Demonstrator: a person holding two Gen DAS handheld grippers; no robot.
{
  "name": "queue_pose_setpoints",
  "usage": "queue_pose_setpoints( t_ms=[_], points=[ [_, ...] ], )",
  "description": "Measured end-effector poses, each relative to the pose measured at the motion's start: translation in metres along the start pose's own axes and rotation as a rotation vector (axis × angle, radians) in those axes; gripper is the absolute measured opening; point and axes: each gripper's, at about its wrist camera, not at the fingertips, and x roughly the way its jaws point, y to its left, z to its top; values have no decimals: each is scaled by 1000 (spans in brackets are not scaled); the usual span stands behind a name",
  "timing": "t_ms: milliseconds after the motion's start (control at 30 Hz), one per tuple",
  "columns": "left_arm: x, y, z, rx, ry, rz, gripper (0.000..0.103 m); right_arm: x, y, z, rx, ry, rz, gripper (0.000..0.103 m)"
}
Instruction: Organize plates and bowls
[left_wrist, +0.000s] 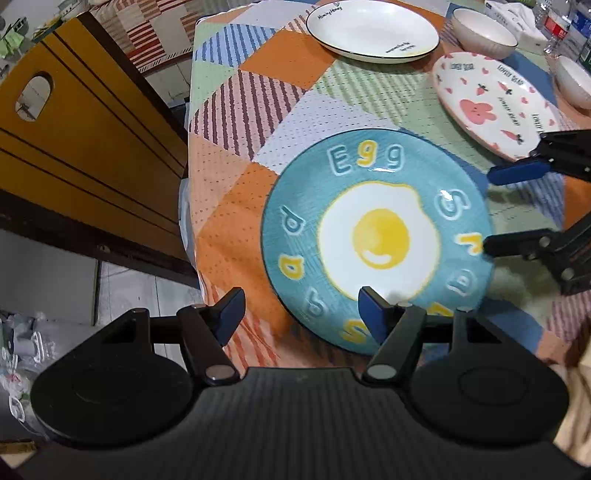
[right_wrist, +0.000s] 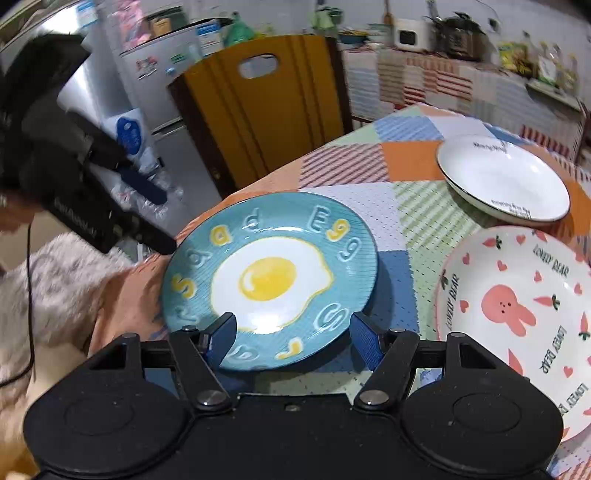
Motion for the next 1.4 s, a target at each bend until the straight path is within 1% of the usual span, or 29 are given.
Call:
queue_pose_setpoints(
  t_ms=[67,100,167,200,267,300,333,367,400,433,467,567,633,667,733,767,800,833,867,933,1033,1100,1167,1233,1400],
  points=[
    [12,9,5,-26,32,-16,67,6,-3,2,13,27,-11,73],
    [19,16,8,-58,49,-35,67,9,-5,3,22,45,-10,73],
    [28,25,11,-98,63,-65,67,18,-9,5,52,78,7,73],
    [32,28,12,-108,68,-74,65,21,-11,5,75,57,-1,73],
    [37,30,13,-96,60,-84,61,28,-17,2,129,67,-1,73],
    [38,30,12,-88,48,-85,53,30,-19,0,158,67,7,72],
    [39,30,11,-79,41,-85,41,32,-22,-2,185,61,21,72],
    [41,29,11,-72,41,-86,36,34,-26,-5,215,55,36,72],
    [43,29,10,-71,44,-91,27,35,-27,-9,243,46,38,68],
    [46,30,9,-73,51,-99,21,35,-27,-12,263,38,42,66],
    [47,31,8,-78,46,-110,21,35,-25,-14,271,27,51,63],
    [45,27,4,-62,22,-97,21,35,-16,-19,270,16,59,54],
    [45,26,1,-67,9,-91,22,37,-10,-20,262,14,19,48],
    [46,25,0,-71,7,-92,23,39,-9,-21,269,16,-6,39],
    [48,27,-2,-105,4,-113,27,38,-8,-23,302,-1,-43,31],
    [51,29,-3,-128,4,-132,30,38,-9,-24,316,-6,-59,25],
    [55,29,-3,-142,6,-152,37,38,-10,-23,343,-1,-61,24],
    [57,31,-3,-177,6,-173,38,39,-13,-21,361,7,-63,23],
    [59,33,-3,-204,8,-182,38,40,-15,-19,375,18,-64,22],
    [59,34,-5,-221,-3,-191,38,42,-19,-16,386,33,-56,22],
    [56,29,-13,-204,-44,-178,37,41,-25,-22,419,5,-36,20],
    [54,29,-16,-229,-47,-169,35,41,-26,-26,437,-26,-31,20],
    [53,30,-16,-261,-37,-166,33,41,-23,-28,405,-43,-34,21],
    [51,30,-16,-270,-36,-157,32,42,-20,-27,367,-44,-35,21],
    [34,22,-16,-234,-63,-138,32,38,-23,-25,337,-63,-22,23]
  ],
)
